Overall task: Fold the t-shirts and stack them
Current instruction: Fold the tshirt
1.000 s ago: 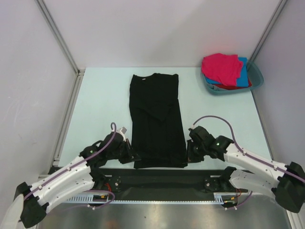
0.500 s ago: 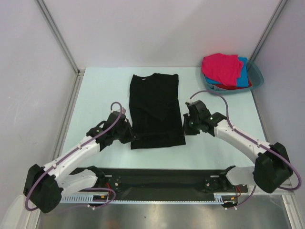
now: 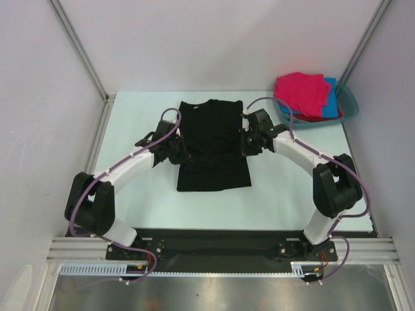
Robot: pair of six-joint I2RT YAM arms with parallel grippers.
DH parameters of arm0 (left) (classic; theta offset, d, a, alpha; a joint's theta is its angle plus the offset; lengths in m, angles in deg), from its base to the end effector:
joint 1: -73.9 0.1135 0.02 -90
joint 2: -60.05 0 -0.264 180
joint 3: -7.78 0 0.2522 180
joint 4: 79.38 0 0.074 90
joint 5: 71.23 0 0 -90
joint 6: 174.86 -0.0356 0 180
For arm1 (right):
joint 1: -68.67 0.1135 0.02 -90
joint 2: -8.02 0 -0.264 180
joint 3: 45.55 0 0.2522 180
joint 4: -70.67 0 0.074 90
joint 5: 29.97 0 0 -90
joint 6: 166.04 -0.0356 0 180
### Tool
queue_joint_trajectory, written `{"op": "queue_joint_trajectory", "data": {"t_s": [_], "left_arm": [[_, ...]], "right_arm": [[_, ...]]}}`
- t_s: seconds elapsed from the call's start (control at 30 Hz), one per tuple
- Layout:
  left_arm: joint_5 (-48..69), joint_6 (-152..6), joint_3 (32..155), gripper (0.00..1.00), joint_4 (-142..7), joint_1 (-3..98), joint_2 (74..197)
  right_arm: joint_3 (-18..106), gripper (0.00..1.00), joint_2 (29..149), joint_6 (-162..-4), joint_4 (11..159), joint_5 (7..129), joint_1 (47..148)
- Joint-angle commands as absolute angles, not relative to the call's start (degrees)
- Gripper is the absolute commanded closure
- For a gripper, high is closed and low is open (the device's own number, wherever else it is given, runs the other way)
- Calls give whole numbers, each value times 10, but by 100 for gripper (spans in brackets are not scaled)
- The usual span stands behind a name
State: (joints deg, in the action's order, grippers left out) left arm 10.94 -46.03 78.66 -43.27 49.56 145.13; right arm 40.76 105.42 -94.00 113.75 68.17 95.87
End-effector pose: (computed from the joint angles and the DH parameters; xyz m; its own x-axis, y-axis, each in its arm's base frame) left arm 0.2819 -0.1329 0.2306 -0.8519 -0.2964 -0.4318 -0.0598 0.8741 -0.4821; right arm 0.3227 0.1715 0.2382 -0.8482 -0.0927 -0.5215 -0.2782 0.9158 0.2897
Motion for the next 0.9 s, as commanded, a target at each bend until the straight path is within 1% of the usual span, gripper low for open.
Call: {"op": "queue_joint_trajectory", "data": {"t_s": [0.0, 0.37, 0.4, 0.47, 0.53, 0.57, 0.6, 0.63, 0.67, 0.73, 0.77, 0.8, 0.87], "left_arm": [[86, -494, 838, 93, -453, 517, 1493], [48, -505, 907, 94, -475, 575, 1608], [39, -505, 915, 91, -486, 579, 1617], [31, -509, 930, 82, -487, 590, 1644], [28, -513, 948, 78, -501, 598, 1660], [22, -515, 954, 73, -510, 606, 1666], [21, -515, 968, 51, -514, 612, 1678], [18, -515, 976, 39, -523, 615, 1682], [26, -520, 983, 26, -529, 623, 1686], [41, -519, 1010, 23, -524, 633, 1696], [43, -519, 1014, 23, -530, 641, 1695], [44, -517, 1022, 22, -535, 646, 1694], [40, -512, 1034, 21, -539, 657, 1691]], "right_arm": [[456, 100, 1086, -914, 1115, 697, 943], [562, 100, 1207, -899, 1117, 740, 899], [576, 99, 1214, -901, 1116, 744, 890], [588, 86, 1228, -908, 1109, 758, 884], [609, 88, 1245, -909, 1104, 763, 876], [616, 84, 1250, -909, 1105, 760, 872], [623, 79, 1257, -909, 1106, 756, 870], [633, 63, 1260, -909, 1105, 751, 866], [637, 59, 1262, -908, 1100, 749, 863], [644, 53, 1264, -901, 1096, 745, 858], [648, 45, 1264, -897, 1081, 745, 856], [655, 43, 1266, -890, 1082, 744, 855], [686, 43, 1273, -884, 1103, 728, 852]]}}
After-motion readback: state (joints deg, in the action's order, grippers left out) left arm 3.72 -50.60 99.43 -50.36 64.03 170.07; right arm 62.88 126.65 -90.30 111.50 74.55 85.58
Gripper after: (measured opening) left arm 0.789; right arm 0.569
